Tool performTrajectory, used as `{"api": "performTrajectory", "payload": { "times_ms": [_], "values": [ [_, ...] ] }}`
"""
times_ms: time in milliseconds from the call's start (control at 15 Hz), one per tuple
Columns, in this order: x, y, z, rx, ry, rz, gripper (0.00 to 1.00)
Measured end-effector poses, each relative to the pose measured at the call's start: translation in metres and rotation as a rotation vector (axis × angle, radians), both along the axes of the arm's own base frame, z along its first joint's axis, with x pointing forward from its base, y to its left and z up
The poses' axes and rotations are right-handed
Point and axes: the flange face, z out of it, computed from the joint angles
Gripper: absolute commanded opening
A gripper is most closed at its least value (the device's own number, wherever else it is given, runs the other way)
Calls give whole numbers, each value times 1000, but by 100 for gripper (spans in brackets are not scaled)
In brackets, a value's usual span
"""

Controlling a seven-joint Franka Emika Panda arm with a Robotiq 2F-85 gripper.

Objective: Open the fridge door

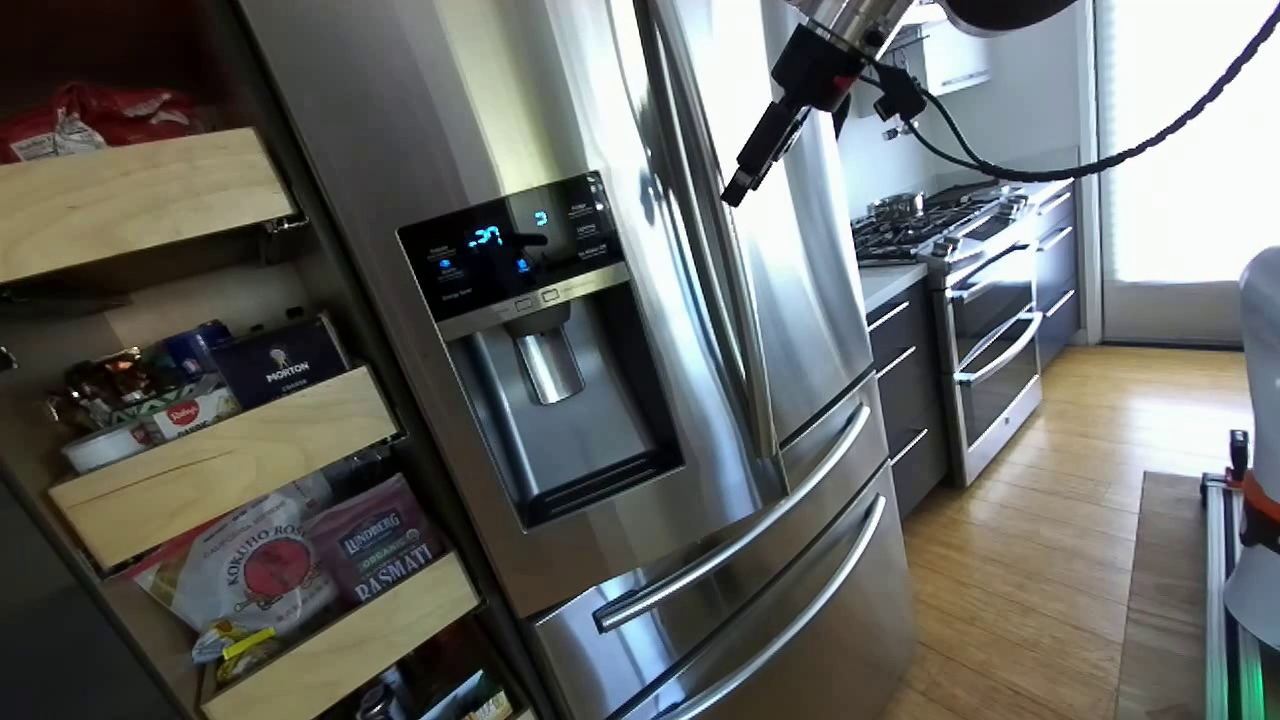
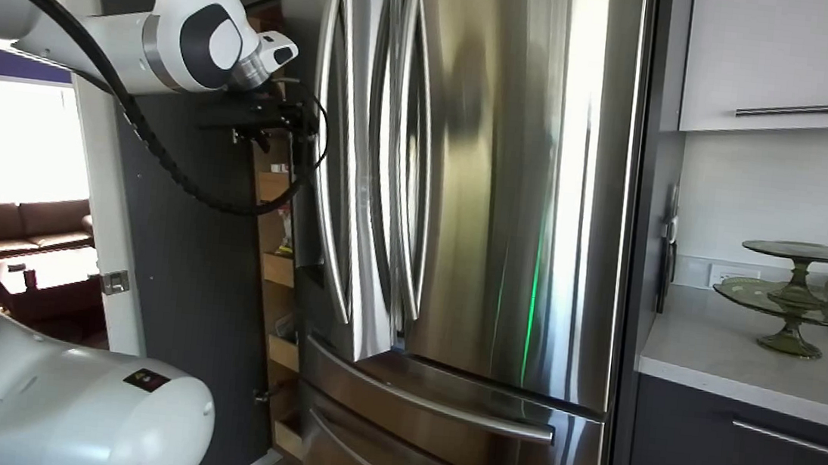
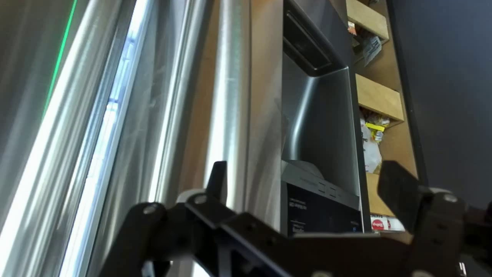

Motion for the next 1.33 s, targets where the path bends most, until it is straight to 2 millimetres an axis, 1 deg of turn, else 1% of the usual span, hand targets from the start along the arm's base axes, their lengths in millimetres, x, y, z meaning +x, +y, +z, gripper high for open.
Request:
{"api": "performTrajectory", "payload": {
  "times_ms": [333,600,1067,1200,1333],
  "values": [
    [4,-12,6,7,-43,9,100],
    [11,-15,5,10,-81,38,100],
    [21,-7,-5,70,-122,147,100],
    [19,0,-6,98,-112,180,100],
    [13,12,-6,125,-98,208,100]
  ]
}}
